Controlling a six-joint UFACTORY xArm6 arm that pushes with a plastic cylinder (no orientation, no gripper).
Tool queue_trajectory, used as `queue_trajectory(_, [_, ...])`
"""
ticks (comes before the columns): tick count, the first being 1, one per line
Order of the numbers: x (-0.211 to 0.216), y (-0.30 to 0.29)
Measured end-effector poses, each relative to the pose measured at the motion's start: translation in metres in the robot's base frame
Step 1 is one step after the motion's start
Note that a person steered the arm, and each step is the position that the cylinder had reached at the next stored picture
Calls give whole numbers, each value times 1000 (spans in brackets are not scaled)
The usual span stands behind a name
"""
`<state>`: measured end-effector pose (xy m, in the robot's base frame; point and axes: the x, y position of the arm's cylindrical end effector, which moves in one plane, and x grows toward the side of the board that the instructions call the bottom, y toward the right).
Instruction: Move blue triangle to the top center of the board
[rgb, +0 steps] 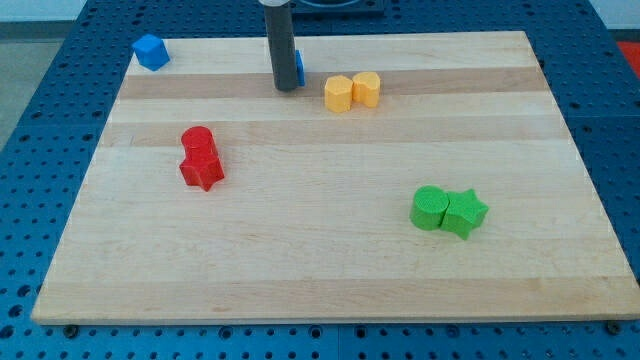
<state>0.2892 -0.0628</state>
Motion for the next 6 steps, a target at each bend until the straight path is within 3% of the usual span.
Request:
queue_trajectory(3, [-28,18])
queue_trajectory(5, [-31,-19])
queue_trajectory(6, [-41,4])
